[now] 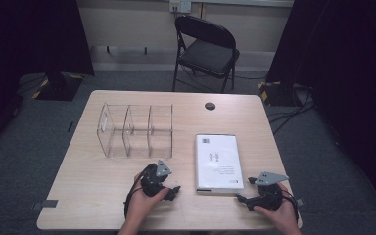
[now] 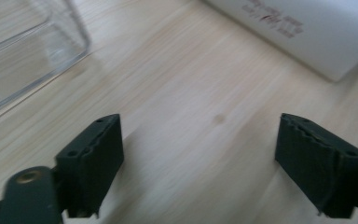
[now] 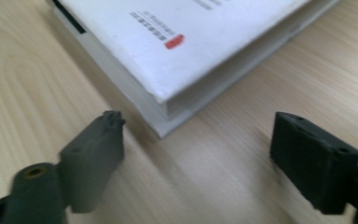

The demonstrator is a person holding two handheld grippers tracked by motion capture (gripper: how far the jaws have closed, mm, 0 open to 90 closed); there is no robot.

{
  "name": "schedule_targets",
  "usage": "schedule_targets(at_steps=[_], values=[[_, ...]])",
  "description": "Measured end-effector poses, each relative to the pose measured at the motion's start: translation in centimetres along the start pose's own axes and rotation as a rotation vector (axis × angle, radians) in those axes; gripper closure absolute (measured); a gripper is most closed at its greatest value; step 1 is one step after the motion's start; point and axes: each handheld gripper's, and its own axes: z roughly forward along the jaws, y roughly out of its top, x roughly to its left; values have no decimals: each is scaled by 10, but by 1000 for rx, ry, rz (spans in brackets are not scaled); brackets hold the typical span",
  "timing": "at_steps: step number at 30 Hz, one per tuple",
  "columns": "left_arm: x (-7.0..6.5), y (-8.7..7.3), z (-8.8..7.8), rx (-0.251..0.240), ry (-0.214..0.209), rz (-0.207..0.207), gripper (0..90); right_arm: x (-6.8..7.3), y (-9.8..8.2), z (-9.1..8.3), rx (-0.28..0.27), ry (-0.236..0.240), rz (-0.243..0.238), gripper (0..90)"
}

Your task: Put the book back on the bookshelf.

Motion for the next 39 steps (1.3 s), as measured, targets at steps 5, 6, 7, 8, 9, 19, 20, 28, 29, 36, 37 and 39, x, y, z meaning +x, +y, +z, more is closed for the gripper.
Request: schedule_targets(at_steps=[5,6,7,8,9,19,20,28,29,36,37,39], values=[[-21,12,7,-1,-82,38,173,7,5,4,-8,25,-20,280],[-26,15,9,-2,-100,49,173,9,7,5,-12,16,-28,310],[-34,19,15,10,-104,84,174,11,10,7,-9,8,-33,342],[-34,19,15,10,-104,84,175,11,10,7,-9,8,-33,342],[-39,21,18,11,-89,103,175,11,12,8,0,17,-40,362],[-54,34,38,-7,-102,65,173,4,21,15,19,39,-31,399],[-56,37,42,-12,-80,79,176,4,21,15,19,34,-29,399],[-60,44,49,27,-62,66,76,6,25,15,22,60,-38,446],[-60,44,48,28,-63,70,76,6,26,15,22,58,-48,448],[-60,42,49,22,-55,68,55,9,32,13,11,68,-52,457],[-60,42,49,22,-55,68,53,9,32,13,11,68,-52,457],[-60,42,49,16,-58,60,46,8,32,13,12,69,-46,458]])
